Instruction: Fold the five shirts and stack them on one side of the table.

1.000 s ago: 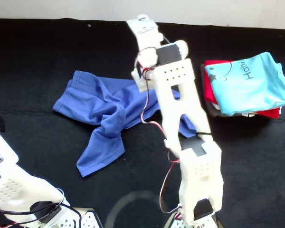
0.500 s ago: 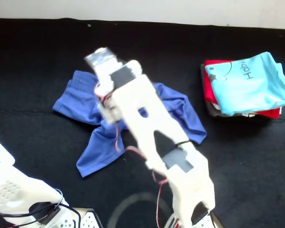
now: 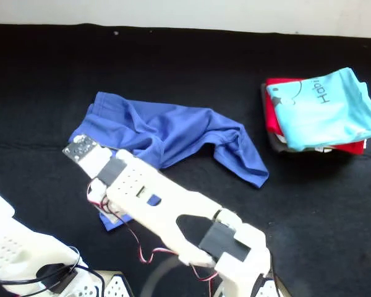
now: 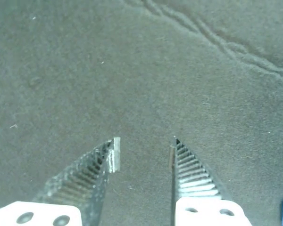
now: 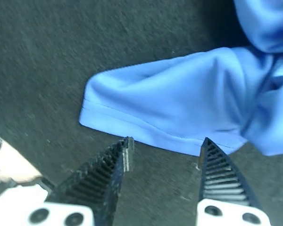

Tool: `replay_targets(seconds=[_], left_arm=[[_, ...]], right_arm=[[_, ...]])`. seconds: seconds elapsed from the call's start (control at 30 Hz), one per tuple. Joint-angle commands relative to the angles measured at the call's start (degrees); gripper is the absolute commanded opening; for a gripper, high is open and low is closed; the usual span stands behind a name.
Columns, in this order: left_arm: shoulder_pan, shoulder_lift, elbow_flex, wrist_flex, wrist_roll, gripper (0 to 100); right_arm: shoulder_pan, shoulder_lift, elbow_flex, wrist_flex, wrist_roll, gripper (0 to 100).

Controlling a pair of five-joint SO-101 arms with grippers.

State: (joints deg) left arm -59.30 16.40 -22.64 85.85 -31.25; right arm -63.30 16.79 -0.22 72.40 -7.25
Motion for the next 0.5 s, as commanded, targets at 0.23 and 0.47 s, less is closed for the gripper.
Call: replay_targets(seconds=[0.23,0.47], left_arm=[[-4.6,-0.2,-1.9,0.0,-0.4,18],[-8.6,-0.7,-2.2,0.0,-0.4,18]], right_arm=[[-8.9,-3.8,0.7,-4.9,-2.0,22.1],[-9.0,2.6,0.2,-5.7,-5.2,22.1]])
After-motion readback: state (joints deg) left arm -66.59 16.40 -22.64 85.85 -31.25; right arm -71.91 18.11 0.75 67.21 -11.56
